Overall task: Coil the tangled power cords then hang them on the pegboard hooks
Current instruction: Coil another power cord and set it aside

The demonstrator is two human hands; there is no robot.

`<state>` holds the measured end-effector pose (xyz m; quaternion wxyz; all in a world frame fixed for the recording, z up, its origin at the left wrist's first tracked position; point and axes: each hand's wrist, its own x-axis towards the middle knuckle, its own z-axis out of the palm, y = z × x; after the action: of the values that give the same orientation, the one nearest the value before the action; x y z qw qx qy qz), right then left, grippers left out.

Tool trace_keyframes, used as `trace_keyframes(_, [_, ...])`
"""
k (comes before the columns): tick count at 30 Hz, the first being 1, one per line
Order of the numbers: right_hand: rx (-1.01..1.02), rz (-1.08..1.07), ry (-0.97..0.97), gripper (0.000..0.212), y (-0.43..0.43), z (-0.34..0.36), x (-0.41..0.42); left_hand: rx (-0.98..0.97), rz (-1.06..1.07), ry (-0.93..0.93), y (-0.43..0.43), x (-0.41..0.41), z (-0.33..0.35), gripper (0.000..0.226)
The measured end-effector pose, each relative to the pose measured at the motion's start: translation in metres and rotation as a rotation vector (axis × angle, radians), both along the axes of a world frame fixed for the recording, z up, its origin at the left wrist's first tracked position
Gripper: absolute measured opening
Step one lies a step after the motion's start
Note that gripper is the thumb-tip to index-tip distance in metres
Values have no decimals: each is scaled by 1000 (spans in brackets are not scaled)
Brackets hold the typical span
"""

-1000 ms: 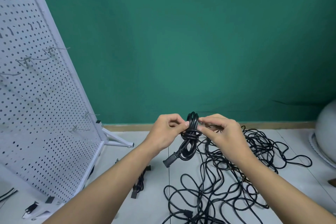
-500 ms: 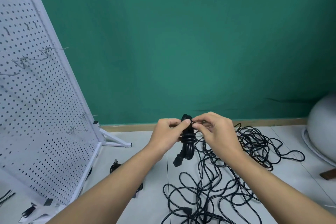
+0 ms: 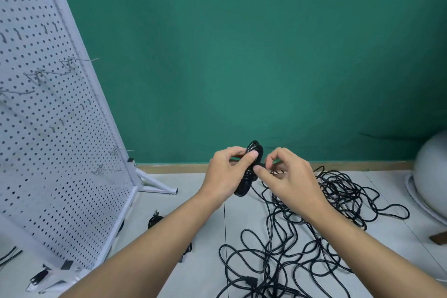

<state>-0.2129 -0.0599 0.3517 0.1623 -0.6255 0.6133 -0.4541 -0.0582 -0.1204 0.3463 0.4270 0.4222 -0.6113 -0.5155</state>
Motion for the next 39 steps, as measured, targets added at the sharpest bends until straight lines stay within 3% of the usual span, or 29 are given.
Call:
trace_keyframes(3, [115,-43,-7,30,-4,-4,-1,-40,10,-30,0,0,1,19])
trace_keyframes(9, [136,-25,78,16,-6,-5,-2,-53,18,-39,2,1,7,20])
trace_keyframes(15, [124,49,235,27,-7,-6,5,-184,76,-303,-9,2,-12,34])
trace_keyframes(24, [-138,61,447,26,-2,-2,14,214,125,-74,-23,5,-8,37])
trace_keyframes(27, [-116,59,351,25,2,-6,15,220,112,-79,-24,8,-6,36])
trace_keyframes(31, [130,76,42,16,-3,-24,10,243,98,34,-24,17,-7,34])
trace_keyframes(39, [140,74,-22,25,-21,-42,17,254,169,98,-27,29,-1,33])
